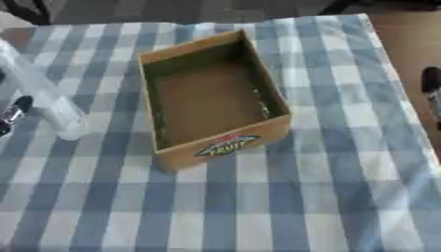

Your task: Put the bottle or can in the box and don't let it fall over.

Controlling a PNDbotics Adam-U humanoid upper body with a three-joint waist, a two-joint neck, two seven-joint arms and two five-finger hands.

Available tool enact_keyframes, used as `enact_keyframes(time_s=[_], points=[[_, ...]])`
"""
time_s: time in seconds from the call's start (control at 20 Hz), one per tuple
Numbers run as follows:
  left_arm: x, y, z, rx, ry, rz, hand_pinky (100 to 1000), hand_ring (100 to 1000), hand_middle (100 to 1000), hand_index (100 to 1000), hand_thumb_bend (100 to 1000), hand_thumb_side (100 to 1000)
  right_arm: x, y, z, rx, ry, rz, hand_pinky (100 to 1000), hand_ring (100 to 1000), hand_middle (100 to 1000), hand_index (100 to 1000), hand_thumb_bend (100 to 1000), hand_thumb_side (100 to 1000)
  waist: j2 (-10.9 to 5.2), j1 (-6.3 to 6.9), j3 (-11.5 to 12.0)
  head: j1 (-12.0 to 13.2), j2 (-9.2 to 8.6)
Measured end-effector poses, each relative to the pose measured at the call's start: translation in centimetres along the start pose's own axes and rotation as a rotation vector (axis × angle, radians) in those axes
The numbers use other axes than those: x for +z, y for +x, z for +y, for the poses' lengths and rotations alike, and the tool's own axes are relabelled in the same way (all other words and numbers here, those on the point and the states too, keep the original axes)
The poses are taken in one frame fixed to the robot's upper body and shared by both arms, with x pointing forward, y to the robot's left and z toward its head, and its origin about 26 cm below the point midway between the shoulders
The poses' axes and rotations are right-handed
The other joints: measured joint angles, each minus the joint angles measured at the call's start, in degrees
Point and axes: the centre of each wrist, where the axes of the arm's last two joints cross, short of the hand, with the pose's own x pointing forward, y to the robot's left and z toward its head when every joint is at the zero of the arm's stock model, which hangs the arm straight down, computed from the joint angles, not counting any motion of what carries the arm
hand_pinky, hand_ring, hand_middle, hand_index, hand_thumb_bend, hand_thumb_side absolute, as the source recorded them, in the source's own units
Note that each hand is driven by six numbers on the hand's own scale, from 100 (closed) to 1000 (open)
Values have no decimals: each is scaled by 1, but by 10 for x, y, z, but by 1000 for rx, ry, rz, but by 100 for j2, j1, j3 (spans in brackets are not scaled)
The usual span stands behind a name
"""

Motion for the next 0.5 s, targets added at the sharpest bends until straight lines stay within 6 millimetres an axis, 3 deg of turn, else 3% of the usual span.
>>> enact_keyframes(time_s=[0.5], points=[[-18,9,-1,23,6,-7,1000,1000,823,789,520,148,0,0,-1,1,-3,0,750,701,861,758,294,194,6,-1,-17,-57,-17]])
